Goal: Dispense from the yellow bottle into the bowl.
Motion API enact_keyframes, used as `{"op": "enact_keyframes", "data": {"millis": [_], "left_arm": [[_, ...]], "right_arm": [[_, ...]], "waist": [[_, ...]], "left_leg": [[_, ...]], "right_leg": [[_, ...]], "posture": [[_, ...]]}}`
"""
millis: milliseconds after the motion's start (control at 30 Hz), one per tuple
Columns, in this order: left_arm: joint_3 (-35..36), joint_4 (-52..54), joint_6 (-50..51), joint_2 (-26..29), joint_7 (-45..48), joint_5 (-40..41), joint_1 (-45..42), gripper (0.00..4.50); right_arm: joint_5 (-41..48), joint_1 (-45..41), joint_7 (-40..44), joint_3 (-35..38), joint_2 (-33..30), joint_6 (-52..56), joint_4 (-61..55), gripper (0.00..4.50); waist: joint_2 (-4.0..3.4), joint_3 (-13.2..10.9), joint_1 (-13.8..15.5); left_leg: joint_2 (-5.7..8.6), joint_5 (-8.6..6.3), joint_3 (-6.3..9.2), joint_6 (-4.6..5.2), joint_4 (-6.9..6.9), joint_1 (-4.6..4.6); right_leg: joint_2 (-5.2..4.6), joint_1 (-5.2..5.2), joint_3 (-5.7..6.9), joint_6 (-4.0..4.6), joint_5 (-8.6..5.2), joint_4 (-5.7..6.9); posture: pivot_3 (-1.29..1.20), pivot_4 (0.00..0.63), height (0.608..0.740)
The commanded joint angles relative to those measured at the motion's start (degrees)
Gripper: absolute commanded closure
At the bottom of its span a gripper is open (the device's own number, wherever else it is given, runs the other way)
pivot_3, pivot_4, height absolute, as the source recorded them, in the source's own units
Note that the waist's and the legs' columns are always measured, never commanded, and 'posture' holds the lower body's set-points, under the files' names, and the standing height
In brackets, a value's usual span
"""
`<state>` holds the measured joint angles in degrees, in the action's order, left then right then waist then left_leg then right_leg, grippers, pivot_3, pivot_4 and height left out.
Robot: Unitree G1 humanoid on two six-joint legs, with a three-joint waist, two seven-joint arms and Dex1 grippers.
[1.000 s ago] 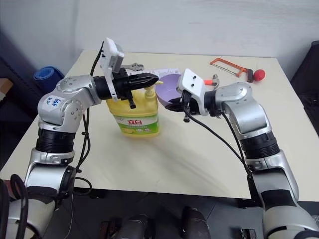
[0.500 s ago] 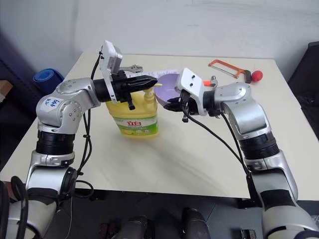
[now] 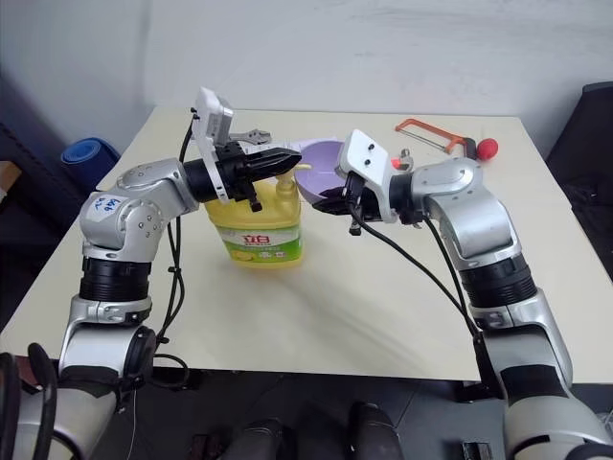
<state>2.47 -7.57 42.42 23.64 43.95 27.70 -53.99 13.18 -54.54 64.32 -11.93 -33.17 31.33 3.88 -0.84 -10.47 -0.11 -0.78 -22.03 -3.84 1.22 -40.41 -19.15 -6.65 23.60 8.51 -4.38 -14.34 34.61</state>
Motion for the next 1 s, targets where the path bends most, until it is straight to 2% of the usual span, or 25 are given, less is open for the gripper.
{"op": "enact_keyframes", "data": {"millis": [33,200,333,500,633,700,800,900,933,967,1000], "left_arm": [[2.61,-2.39,1.22,1.0,1.39,2.14,0.74,4.48],[11.33,-1.56,-3.47,2.19,4.14,8.13,-1.52,4.48],[14.49,2.22,-4.9,7.88,9.82,10.66,2.59,4.48],[15.45,9.61,-8.9,15.69,17.2,10.23,14.46,4.48],[16.88,17.29,-11.72,21.01,21.1,8.55,30.29,4.48],[17.45,19.12,-13.98,21.41,20.92,7.84,35.48,4.48],[17.52,18.38,-20.78,17.62,16.82,3.57,44.04,4.48],[15.83,15.15,-27.57,14.49,14.21,-0.85,46.96,4.48],[15.76,14.73,-27.95,13.23,13.35,-0.73,47.51,4.5],[15.49,14.27,-28.46,12.47,12.34,-1.26,47.98,4.19],[15.41,13.66,-29.63,11.89,11.78,-1.81,48.25,4.09]], "right_arm": [[0.88,0.75,-0.38,2.43,-1.29,-0.8,-2.52,4.5],[0.31,3.07,-1.79,4.07,-2.84,-1.72,-1.34,4.5],[-0.03,8.06,-1.85,6.35,-6.81,-2.89,0.14,4.5],[-0.81,16.14,-2.93,9.48,-10.21,-7.3,3.61,4.5],[-3.6,23.57,-4.19,11.84,-11.18,-22.24,12.4,4.5],[-4.4,24.87,-5.08,12.56,-11.0,-27.31,16.16,4.5],[-5.88,27.08,-5.37,12.51,-10.72,-35.07,22.39,4.5],[-3.69,26.89,-5.99,13.9,-9.16,-33.33,25.4,4.5],[-2.25,27.39,-5.1,14.55,-8.71,-32.15,25.54,4.2],[-1.57,27.89,-4.78,15.18,-8.43,-32.6,25.81,3.82],[-0.77,28.56,-3.79,15.6,-8.38,-32.79,25.56,3.6]], "waist": [[0.01,-0.01,0.04],[0.14,-0.37,0.02],[0.14,-0.37,0.02],[0.16,-0.39,0.02],[0.22,-0.45,-0.01],[0.21,-0.48,-0.02],[0.14,-0.5,-0.02],[0.15,-0.51,0.09],[0.15,-0.51,0.12],[0.14,-0.51,0.13],[0.15,-0.51,0.16]], "left_leg": [[0.0,0.0,0.0,0.0,0.01,-0.02],[0.0,0.0,-0.01,0.0,0.01,-0.32],[0.05,0.03,-0.03,0.02,-0.07,-1.22],[0.07,0.02,-0.12,0.03,0.17,-1.24],[0.02,0.03,-0.15,0.04,0.16,-1.1],[0.02,0.03,-0.17,0.04,0.16,-1.06],[0.02,0.1,-0.19,0.06,0.11,-1.03],[-0.02,0.16,-0.18,0.0,0.11,-0.98],[-0.02,0.19,-0.18,0.0,0.11,-0.98],[-0.03,0.2,-0.15,-0.01,0.11,-1.01],[-0.03,0.21,-0.15,-0.01,0.12,-1.0]], "right_leg": [[0.0,0.01,0.0,0.0,0.0,-0.02],[0.01,0.27,0.01,0.0,0.0,-0.04],[0.02,1.17,0.12,-0.01,0.01,0.01],[0.04,1.19,0.56,-0.01,0.01,-0.23],[0.06,1.05,0.51,-0.01,0.01,-0.19],[0.04,1.02,0.47,-0.01,0.01,-0.19],[0.02,0.99,0.4,0.0,0.09,-0.19],[0.02,0.93,0.34,0.08,0.14,-0.18],[0.02,0.93,0.34,0.1,0.16,-0.17],[0.02,0.94,0.33,0.13,0.17,-0.16],[0.01,0.94,0.3,0.14,0.18,-0.16]], "posture": [[0.0,0.15,0.74],[0.0,0.15,0.74],[0.0,0.15,0.74],[0.0,0.15,0.74],[0.0,0.15,0.74],[0.0,0.15,0.74],[0.0,0.15,0.74],[0.0,0.15,0.74],[0.0,0.15,0.74],[0.0,0.15,0.74],[0.0,0.15,0.74]]}}
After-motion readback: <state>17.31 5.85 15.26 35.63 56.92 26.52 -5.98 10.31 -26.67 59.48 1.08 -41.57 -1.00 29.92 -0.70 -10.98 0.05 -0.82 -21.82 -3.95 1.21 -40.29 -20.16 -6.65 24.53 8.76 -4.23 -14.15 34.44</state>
